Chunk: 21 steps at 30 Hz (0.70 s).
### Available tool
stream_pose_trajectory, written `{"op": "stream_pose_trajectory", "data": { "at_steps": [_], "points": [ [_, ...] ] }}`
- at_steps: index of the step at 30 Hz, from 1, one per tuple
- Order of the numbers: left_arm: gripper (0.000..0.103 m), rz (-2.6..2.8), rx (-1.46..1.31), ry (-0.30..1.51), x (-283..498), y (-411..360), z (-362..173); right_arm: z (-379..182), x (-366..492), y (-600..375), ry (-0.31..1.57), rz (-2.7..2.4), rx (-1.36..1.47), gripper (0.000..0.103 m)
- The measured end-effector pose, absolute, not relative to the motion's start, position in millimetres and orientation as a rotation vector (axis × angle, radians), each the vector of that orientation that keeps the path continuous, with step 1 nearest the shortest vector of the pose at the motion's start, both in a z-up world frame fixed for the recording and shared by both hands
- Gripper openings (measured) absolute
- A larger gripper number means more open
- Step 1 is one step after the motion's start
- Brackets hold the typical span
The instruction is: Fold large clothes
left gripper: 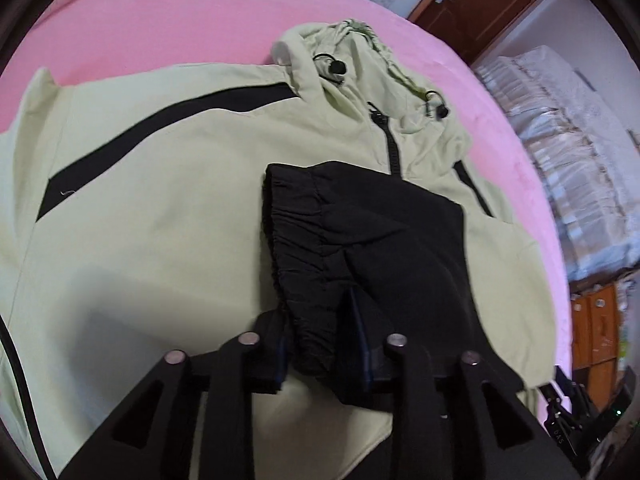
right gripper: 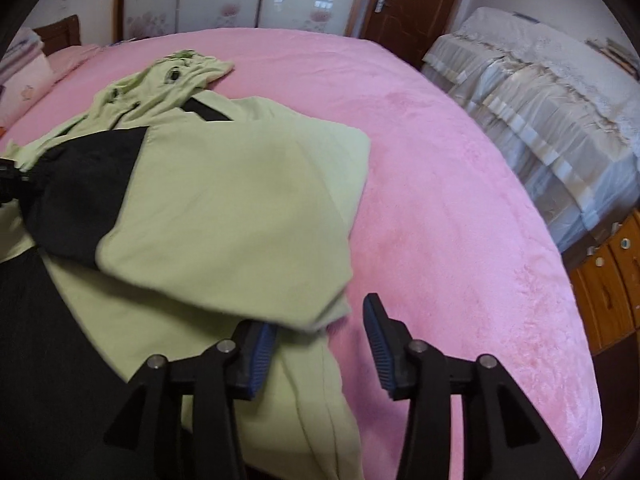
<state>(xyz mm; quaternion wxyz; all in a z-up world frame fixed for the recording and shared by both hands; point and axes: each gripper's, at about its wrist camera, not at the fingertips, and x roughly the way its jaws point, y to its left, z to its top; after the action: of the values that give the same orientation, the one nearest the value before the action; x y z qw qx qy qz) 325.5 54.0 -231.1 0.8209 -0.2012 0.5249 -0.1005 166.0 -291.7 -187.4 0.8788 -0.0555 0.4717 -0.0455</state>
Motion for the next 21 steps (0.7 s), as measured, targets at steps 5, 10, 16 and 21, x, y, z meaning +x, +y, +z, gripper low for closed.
{"op": "stream_pose_trajectory", "data": {
  "at_steps": [5,10,16,21],
  "points": [
    [0.073,-0.218,-0.415,1.043,324.8,69.4,-213.4,-141.8,152.6,-304.6,0.951,0.103,0.004,0.055],
    [0.073,-0.166,-0.388,1.075,358.5,68.5,-216.0,-119.4,204.5,-332.1,0.865,0.007,0.052,0.075],
    [0.047,-0.173,-0.275,1.100,391.0,43.3,-225.2,-169.5,318.0,-363.3,0.996,-0.089,0.185,0.075],
    [0.028,-0.144,-0.195,1.055,403.0,33.3,-220.8,-208.8,360.4,-365.2,1.090,-0.127,0.168,0.007]
  ]
}}
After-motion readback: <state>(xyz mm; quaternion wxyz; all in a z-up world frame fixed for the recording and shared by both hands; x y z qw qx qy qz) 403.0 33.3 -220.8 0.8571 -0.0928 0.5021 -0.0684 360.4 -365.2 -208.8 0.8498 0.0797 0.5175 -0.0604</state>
